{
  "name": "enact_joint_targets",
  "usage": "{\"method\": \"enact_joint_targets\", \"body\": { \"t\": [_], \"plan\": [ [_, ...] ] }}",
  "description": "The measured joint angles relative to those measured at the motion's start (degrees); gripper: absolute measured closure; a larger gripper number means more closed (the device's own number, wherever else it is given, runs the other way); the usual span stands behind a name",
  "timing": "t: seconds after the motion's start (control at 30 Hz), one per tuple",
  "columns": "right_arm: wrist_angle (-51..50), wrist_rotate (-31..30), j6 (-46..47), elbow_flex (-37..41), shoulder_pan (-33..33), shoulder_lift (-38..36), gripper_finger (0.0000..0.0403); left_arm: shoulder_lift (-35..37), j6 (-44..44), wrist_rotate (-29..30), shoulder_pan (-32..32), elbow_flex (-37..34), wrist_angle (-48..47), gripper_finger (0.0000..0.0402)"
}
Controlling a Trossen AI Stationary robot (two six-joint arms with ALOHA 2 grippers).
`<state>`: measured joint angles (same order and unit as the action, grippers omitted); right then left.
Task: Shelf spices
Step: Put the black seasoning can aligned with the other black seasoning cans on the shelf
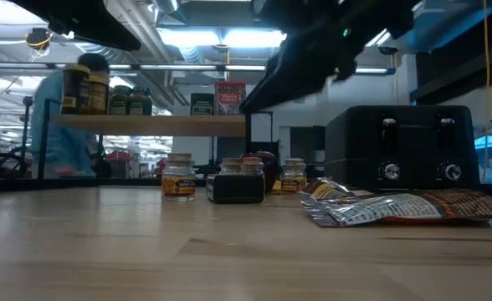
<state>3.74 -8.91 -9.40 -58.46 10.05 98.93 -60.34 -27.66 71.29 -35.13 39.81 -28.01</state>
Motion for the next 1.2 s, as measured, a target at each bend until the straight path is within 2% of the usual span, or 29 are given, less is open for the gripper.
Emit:
{"method": "enact_joint_targets", "body": {
  "t": [0.13, 0.33, 0.43, 0.53, 0.77, 1.2],
  "plan": [
    [2.84, -0.56, -1.44, 0.00, -1.68, 3.77, 0.0162, 0.00, -0.34, 2.18, 0.02, 0.00, -0.01, 0.0137],
    [3.58, -0.39, -1.78, -2.34, -3.95, 6.04, 0.0162, -0.02, -3.35, 2.23, 0.02, -1.30, -0.15, 0.0137],
    [2.25, 2.90, -1.80, -4.17, -4.25, 7.37, 0.0162, -0.04, -3.94, 2.45, 0.04, -2.71, -0.08, 0.0137],
    [0.81, 3.44, -2.85, -4.11, -3.71, 9.89, 0.0162, -0.04, -4.07, 2.50, 0.04, -3.21, -0.11, 0.0137],
    [-1.48, -3.37, -3.27, -4.13, -1.56, 12.04, 0.0162, -0.04, -5.11, 2.60, 0.03, -3.21, -0.03, 0.0137],
    [-0.55, -7.91, -7.77, -5.40, -1.56, 10.70, 0.0162, -0.04, -7.11, -0.77, -0.07, -3.21, -0.04, 0.0137]
  ]
}}
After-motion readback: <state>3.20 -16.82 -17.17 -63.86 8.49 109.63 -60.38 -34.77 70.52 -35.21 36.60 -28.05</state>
